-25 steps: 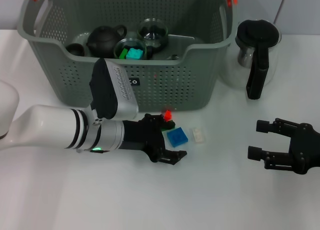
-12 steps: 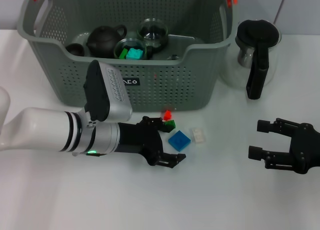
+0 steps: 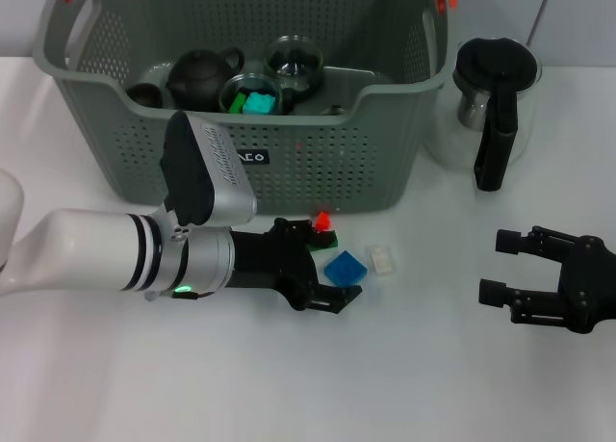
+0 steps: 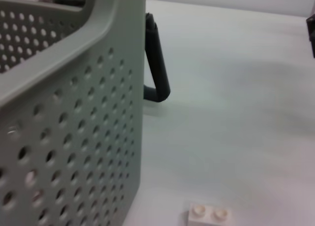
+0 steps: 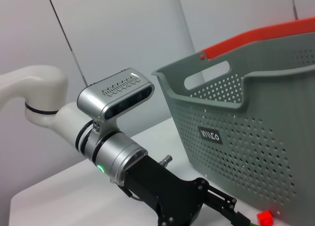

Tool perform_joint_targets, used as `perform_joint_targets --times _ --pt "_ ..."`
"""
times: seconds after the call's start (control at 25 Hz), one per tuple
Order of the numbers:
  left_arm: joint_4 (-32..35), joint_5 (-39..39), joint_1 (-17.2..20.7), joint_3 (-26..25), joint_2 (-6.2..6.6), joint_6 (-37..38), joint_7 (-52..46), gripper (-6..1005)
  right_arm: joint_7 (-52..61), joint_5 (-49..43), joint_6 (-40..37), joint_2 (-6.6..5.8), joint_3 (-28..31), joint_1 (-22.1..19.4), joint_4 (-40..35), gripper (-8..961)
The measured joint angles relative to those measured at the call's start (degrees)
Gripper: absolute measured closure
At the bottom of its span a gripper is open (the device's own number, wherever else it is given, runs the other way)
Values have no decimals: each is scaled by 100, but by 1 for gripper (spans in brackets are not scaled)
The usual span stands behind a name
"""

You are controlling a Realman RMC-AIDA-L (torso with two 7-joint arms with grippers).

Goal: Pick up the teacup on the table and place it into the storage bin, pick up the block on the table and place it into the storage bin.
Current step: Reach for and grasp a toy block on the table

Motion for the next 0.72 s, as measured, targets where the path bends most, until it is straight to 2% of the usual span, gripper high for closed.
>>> perform_joint_targets --times 0.28,0.56,0.72 --pt "18 -172 13 323 0 -65 6 187 0 10 0 -7 1 -3 2 42" --pt "63 -331 14 774 0 -568 -11 188 0 17 1 -15 9 -9 10 42" --pt "53 -360 18 826 0 -648 -43 189 0 18 1 -21 9 -9 7 41"
